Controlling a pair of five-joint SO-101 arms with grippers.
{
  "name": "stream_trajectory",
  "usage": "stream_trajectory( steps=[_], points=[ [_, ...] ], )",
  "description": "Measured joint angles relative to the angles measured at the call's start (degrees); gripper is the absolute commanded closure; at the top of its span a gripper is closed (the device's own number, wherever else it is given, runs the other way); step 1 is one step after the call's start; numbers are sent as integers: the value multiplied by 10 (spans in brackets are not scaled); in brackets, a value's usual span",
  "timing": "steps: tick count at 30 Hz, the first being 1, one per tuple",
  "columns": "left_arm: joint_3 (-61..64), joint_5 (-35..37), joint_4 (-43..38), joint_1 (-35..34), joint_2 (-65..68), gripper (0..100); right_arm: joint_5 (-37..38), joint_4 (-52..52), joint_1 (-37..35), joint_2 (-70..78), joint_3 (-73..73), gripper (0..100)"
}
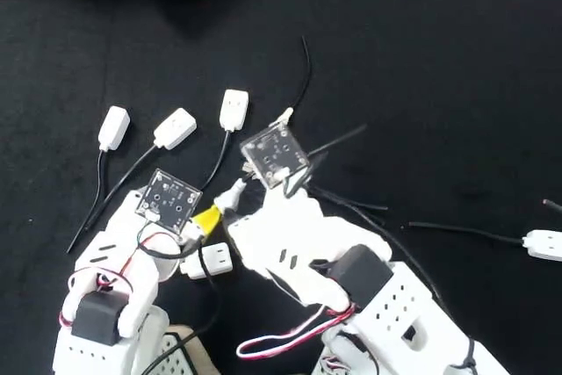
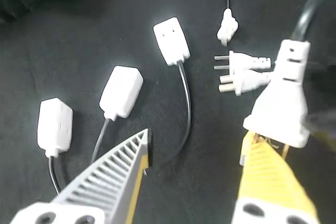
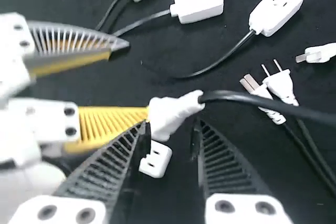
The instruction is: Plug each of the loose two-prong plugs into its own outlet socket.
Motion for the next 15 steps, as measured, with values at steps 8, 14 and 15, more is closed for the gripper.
stream_trajectory(
  steps=[8, 14, 15],
  points=[
    [0, 0, -55, 3, 0, 723, 264, 224, -13, 0, -164, 872],
    [-22, 0, -56, 45, 0, 723, 315, 258, 39, -1, -194, 849],
    [-32, 0, -56, 55, 0, 723, 327, 258, 44, -1, -194, 841]
  ],
)
